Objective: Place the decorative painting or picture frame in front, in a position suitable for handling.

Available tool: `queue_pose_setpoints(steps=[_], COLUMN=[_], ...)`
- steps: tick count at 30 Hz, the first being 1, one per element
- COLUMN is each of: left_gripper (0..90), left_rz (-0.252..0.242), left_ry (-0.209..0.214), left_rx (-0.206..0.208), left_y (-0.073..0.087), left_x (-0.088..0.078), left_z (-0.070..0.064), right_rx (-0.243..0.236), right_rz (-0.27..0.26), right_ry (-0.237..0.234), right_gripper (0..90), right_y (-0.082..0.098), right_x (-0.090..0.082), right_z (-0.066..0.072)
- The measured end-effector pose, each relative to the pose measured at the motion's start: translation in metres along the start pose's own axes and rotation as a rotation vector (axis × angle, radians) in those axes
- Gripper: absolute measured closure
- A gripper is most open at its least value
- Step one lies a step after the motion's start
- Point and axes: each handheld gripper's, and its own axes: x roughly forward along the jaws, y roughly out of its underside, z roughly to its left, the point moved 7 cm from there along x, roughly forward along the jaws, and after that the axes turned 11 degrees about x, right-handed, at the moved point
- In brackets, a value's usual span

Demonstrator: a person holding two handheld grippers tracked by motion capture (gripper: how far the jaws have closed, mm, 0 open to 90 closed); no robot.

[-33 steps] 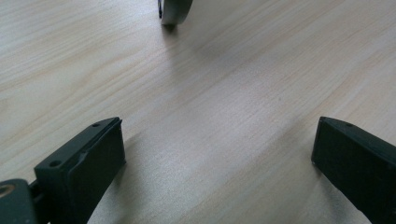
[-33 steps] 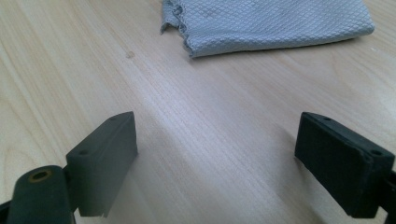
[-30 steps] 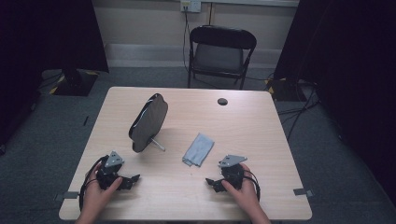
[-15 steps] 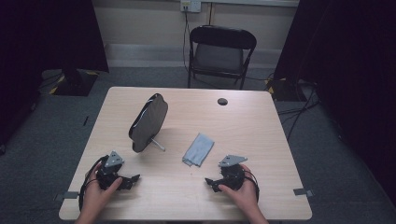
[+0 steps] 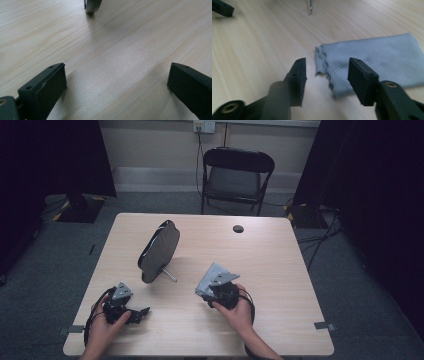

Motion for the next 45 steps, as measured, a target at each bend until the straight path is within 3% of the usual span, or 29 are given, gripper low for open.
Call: queue_pose_setpoints(steps=[6, 12, 18, 27, 30, 34, 36, 37, 38, 40, 43, 45], left_gripper=[1.9, 1.7, 1.2, 1.2, 1.2, 1.1, 1.1, 1.1, 1.1, 0.8, 0.4, 0.2], left_rz=[0.000, 0.002, 0.004, 0.003, 0.003, 0.003, 0.003, 0.006, 0.004, 0.006, 0.008, 0.008], left_ry=[-0.001, -0.001, 0.004, 0.004, 0.002, 0.002, 0.001, 0.002, 0.002, 0.003, 0.007, 0.010], left_rx=[0.000, 0.001, 0.007, 0.007, 0.008, 0.006, 0.006, 0.010, 0.006, 0.009, 0.012, 0.013], left_y=[0.000, 0.000, 0.000, 0.000, 0.000, 0.000, 0.000, 0.000, 0.000, 0.000, 0.000, 0.000], left_x=[0.000, 0.000, 0.000, 0.000, 0.000, 0.000, 0.000, 0.000, 0.000, 0.000, 0.000, 0.000], left_z=[0.000, 0.000, 0.000, 0.000, 0.000, 0.000, 0.000, 0.000, 0.000, 0.000, 0.000, 0.000], right_rx=[-0.066, -0.060, -0.079, -0.093, -0.083, -0.022, -0.013, -0.009, -0.009, 0.021, 0.031, 0.043], right_rz=[0.031, 0.043, 0.071, 0.110, 0.128, 0.137, 0.121, 0.071, 0.071, 0.021, 0.029, 0.056], right_ry=[0.003, -0.032, -0.053, -0.046, -0.026, 0.005, 0.003, 0.022, 0.022, 0.040, 0.053, 0.051], right_gripper=[62.0, 62.8, 59.5, 52.4, 51.7, 49.7, 48.6, 46.6, 46.6, 46.8, 47.0, 44.4], right_y=[-0.008, -0.011, -0.002, 0.027, 0.037, 0.049, 0.048, 0.041, 0.041, 0.026, 0.022, 0.024], right_x=[0.028, 0.033, 0.021, -0.013, -0.025, -0.048, -0.052, -0.057, -0.057, -0.054, -0.044, -0.028], right_z=[0.005, 0.007, 0.008, -0.001, -0.007, -0.019, -0.021, -0.027, -0.027, -0.036, -0.040, -0.041])
